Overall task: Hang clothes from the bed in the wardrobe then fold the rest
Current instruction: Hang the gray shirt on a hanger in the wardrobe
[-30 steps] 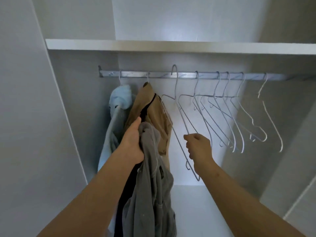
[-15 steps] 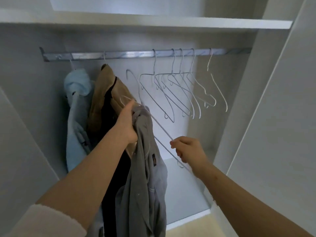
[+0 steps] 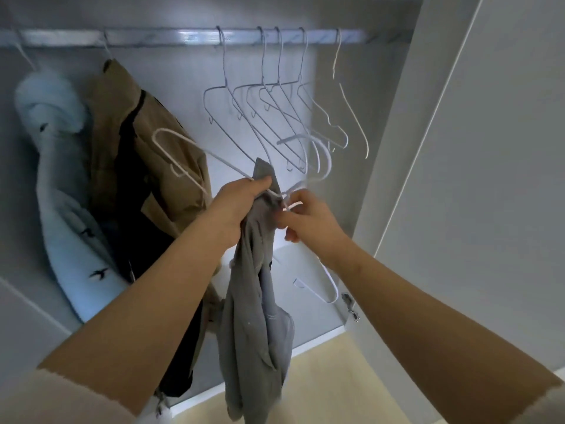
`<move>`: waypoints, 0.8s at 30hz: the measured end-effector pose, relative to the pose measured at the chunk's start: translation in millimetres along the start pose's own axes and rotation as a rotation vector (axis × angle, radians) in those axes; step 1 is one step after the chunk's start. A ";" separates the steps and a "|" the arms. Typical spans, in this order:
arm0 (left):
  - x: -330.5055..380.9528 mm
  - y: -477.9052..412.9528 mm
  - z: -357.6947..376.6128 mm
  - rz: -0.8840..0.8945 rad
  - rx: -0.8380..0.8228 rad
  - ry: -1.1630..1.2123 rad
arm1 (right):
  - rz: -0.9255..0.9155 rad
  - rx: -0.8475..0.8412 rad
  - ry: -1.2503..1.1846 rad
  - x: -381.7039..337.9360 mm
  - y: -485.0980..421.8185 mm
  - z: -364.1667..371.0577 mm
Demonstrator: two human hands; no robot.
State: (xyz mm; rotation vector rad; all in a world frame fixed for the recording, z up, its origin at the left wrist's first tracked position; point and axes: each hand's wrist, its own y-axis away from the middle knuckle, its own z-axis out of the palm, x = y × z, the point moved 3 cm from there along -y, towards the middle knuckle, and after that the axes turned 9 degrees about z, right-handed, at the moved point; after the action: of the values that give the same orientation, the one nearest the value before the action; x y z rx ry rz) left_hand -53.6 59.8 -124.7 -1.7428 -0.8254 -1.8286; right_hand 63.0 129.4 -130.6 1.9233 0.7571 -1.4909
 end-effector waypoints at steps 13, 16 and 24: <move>9.5 -5.2 -35.1 0.083 0.172 -0.416 | -0.016 0.298 -0.145 9.6 -7.7 -31.2; 11.9 -8.7 -48.9 0.105 0.341 -0.436 | -0.017 0.402 -0.210 15.3 -6.5 -49.1; 43.2 -15.3 -86.1 0.116 0.533 -0.430 | 0.009 0.428 -0.146 25.6 0.1 -75.9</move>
State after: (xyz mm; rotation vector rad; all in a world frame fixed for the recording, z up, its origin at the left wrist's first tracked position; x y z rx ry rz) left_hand -128.4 12.3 -83.8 -1.7836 -1.2142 -1.0330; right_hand 117.3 187.6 -140.1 2.0803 0.3830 -1.8809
